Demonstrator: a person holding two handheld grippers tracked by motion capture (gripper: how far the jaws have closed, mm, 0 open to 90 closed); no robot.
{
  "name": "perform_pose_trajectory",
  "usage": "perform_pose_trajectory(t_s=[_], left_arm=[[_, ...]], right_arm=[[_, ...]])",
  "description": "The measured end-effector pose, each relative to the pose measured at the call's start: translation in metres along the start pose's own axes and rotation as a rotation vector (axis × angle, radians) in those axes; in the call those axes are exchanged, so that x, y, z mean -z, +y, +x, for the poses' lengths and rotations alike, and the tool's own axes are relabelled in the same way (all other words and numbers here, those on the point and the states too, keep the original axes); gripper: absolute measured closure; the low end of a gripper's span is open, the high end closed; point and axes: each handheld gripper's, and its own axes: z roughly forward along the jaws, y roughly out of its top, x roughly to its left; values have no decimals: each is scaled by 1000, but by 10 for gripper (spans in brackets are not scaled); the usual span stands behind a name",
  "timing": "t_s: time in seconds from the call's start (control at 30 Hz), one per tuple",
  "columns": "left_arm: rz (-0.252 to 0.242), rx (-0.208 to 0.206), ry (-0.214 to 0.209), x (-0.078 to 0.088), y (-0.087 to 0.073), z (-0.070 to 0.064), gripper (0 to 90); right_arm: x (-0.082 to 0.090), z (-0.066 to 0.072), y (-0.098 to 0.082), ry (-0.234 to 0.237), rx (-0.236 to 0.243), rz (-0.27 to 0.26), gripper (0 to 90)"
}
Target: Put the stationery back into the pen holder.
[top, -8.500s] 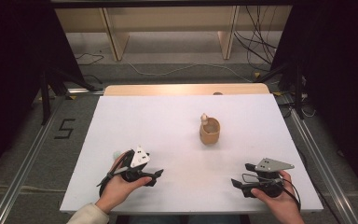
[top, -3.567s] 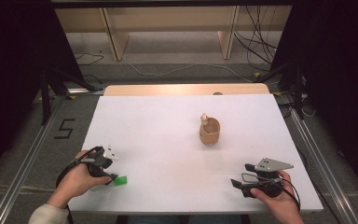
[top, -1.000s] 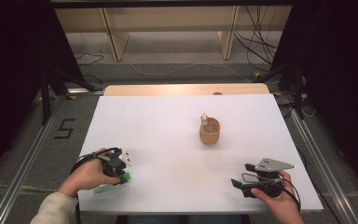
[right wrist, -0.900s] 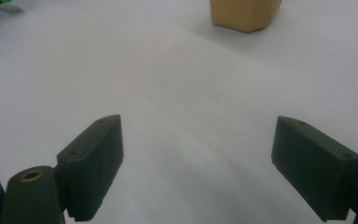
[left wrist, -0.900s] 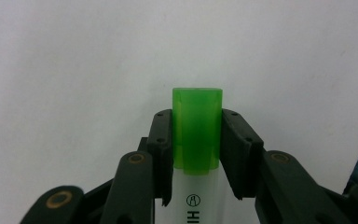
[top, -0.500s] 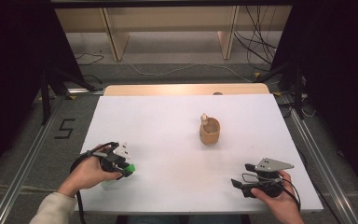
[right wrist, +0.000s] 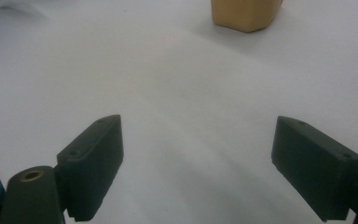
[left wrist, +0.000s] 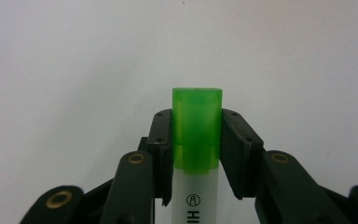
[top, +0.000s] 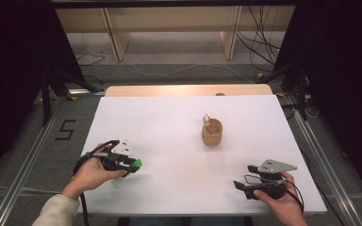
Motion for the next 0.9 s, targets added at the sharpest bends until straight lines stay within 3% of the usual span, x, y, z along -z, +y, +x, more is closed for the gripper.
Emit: perform_pose_trajectory(t_s=[0.33,0.53,0.9], left_arm=[[-93,31,16,-4,1,0,670],[-176,59,47,-6,3,-1,670],[-280,52,70,-11,9,-4,670]], right_arm=[[0,0,0,1,1,0,175],[0,0,0,2,1,-3,175],[0,1,0,2,5,-3,175]])
